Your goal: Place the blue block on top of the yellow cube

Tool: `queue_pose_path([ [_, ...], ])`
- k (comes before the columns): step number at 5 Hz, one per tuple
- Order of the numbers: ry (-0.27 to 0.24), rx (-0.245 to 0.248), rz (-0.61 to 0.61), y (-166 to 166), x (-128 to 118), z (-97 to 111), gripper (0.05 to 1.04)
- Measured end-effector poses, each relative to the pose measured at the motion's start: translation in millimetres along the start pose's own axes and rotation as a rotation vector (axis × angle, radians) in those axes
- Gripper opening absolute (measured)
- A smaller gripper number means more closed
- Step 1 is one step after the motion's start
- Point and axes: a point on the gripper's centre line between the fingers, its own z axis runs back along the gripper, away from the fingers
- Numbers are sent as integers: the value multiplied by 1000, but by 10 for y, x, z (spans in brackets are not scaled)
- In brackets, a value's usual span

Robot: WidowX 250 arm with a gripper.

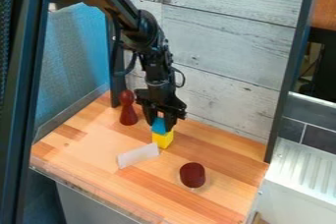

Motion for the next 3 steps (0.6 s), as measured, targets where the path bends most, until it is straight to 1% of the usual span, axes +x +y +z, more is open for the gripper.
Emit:
queue_pose_path([
  [1,-4,-1,7,-10,-22,-25,900],
  [2,10,-25,4,-52,-59,-27,1012],
  [3,-14,-57,6,-95,21,281,1005],
])
